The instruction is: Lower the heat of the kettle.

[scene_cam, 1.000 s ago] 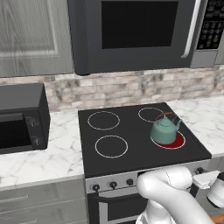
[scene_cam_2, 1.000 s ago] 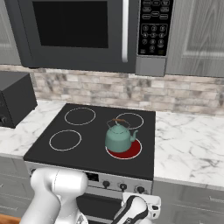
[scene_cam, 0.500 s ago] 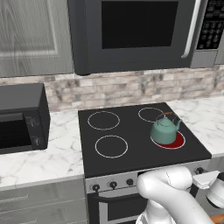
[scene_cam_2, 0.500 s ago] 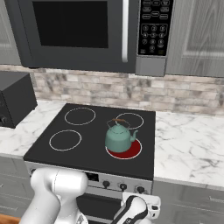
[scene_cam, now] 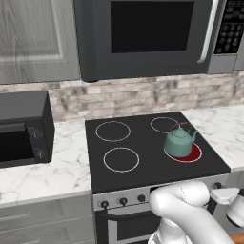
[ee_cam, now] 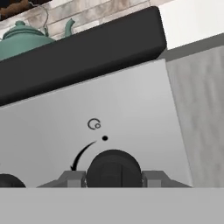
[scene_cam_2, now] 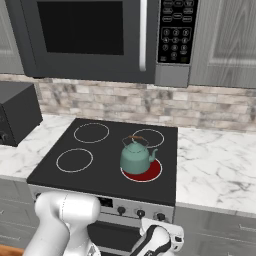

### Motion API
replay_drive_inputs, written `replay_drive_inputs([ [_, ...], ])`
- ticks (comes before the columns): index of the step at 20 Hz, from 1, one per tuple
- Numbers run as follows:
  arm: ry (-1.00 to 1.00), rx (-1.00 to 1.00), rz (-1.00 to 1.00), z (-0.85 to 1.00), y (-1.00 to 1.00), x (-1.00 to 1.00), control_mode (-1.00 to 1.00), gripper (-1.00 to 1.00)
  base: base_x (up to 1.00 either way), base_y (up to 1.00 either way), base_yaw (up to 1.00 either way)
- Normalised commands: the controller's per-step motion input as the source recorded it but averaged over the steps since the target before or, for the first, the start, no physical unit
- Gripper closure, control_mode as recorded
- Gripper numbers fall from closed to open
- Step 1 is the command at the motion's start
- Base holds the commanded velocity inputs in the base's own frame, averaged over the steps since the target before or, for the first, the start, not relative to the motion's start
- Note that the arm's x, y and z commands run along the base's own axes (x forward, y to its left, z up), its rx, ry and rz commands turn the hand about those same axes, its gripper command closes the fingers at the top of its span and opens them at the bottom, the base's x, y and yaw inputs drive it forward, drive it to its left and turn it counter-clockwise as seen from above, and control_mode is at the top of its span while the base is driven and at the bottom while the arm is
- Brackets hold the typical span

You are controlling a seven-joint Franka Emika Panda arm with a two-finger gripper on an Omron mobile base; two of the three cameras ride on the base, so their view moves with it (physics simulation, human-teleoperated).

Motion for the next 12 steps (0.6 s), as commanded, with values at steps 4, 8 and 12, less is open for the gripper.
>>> replay_drive_inputs([
  [4, 0.0, 0.24, 0.0, 0.0, 0.0, 0.0, -1.0, 1.0, 0.0, 0.0, 0.0],
  [8, 0.0, 0.22, 0.0, 0.0, 0.0, 0.0, -1.0, 1.0, 0.0, 0.0, 0.0],
  [12, 0.0, 0.21, -0.01, 0.0, 0.0, 0.0, -1.0, 1.0, 0.0, 0.0, 0.0],
])
